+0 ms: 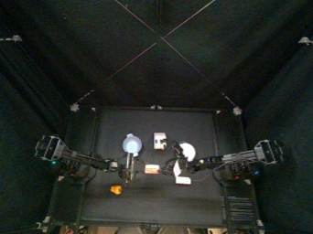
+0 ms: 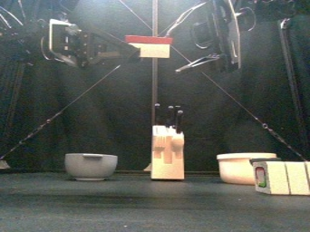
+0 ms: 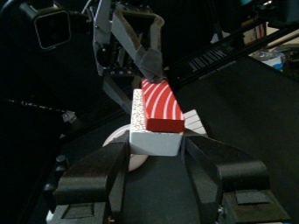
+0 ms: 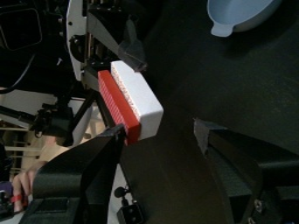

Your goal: Put salmon sushi below bowl

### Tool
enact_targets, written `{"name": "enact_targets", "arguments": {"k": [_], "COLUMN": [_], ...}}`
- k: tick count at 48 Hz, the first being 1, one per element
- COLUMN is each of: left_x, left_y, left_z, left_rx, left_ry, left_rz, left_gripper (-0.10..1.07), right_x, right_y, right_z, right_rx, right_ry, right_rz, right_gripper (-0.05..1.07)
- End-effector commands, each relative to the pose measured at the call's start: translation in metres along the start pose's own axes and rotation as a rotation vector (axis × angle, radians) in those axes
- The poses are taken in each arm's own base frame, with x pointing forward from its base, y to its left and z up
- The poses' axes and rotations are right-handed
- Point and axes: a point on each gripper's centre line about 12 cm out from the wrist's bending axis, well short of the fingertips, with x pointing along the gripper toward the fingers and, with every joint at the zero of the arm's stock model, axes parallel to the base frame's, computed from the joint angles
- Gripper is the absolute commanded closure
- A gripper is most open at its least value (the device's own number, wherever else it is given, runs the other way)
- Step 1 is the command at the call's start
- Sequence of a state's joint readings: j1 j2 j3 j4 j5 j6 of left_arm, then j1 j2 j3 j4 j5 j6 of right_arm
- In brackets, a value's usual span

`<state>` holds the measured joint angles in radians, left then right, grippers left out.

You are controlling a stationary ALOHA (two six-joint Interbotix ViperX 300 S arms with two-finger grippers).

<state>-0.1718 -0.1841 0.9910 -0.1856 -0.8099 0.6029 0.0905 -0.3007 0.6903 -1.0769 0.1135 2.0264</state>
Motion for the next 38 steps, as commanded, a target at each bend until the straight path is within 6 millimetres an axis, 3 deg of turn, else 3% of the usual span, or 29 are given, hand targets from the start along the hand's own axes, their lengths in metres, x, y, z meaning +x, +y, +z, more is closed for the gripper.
{"name": "enact_targets", "arguments": {"k": [1, 16, 28, 38], "left_x": [-0.006, -0.062, -0.103, -0.115], "left_y": [0.003, -0.008, -0.012, -0.013], "left_z": [0.007, -0.024, -0.054, -0.071], "left_rx": [-0.016, -0.064, -0.162, -0.324], "left_ry": [0.004, 0.258, 0.356, 0.476], "left_rz": [-0.002, -0.154, -0.131, -0.084], "left_gripper": [0.36, 0.36, 0.36, 0.35], "right_x": [-0.010, -0.016, -0.014, -0.013], "right_y": [0.009, 0.001, -0.002, -0.005], "right_z": [0.009, 0.005, 0.004, 0.004], "right_rx": [-0.004, -0.003, 0.001, 0.004], "right_ry": [-0.029, -0.024, -0.019, -0.019], "right_rz": [0.036, 0.023, 0.012, 0.005], "right_gripper": [0.08, 0.08, 0.08, 0.08]}}
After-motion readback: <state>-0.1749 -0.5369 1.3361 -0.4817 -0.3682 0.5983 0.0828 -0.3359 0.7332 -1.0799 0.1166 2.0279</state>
